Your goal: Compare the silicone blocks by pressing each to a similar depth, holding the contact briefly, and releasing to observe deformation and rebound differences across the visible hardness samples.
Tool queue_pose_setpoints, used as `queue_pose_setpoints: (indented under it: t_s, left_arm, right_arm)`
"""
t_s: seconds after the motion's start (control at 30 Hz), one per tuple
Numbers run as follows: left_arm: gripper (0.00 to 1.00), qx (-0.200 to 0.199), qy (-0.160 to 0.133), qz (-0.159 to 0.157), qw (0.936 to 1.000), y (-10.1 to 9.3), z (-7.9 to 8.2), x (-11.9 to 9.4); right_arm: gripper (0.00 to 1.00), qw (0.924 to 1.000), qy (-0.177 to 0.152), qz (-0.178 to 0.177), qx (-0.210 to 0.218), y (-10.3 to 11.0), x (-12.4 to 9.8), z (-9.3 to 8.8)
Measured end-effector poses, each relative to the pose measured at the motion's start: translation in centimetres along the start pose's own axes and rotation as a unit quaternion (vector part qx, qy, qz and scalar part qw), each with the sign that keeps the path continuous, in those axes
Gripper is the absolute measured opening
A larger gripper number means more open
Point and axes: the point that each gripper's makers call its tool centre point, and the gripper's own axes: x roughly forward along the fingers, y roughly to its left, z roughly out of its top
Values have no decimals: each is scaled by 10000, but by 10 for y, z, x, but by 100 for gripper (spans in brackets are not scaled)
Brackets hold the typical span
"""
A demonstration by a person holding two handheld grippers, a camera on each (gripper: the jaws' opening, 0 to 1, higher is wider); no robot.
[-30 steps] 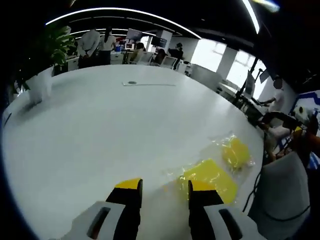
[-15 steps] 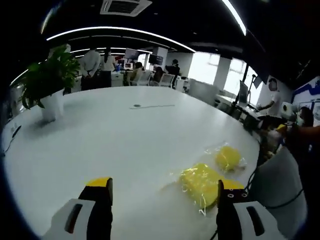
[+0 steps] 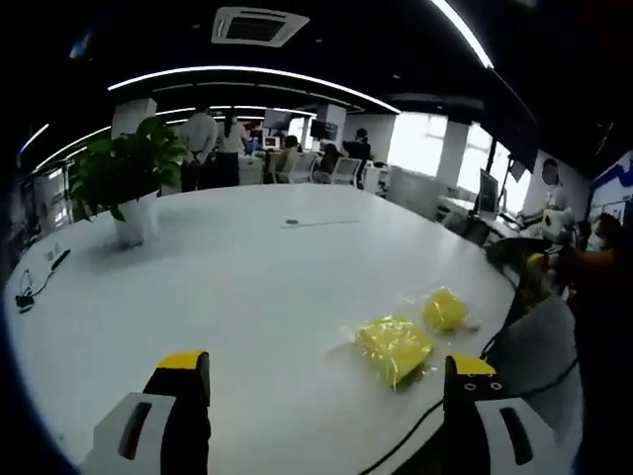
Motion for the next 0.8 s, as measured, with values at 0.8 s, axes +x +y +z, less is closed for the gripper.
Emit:
queue_pose_setpoints:
  t_s: [0.8]
  left_arm:
    - [100, -457, -3, 47, 9989, -17, 3, -10]
  right_arm:
    - [97, 9997, 148, -58, 187, -6, 3, -15]
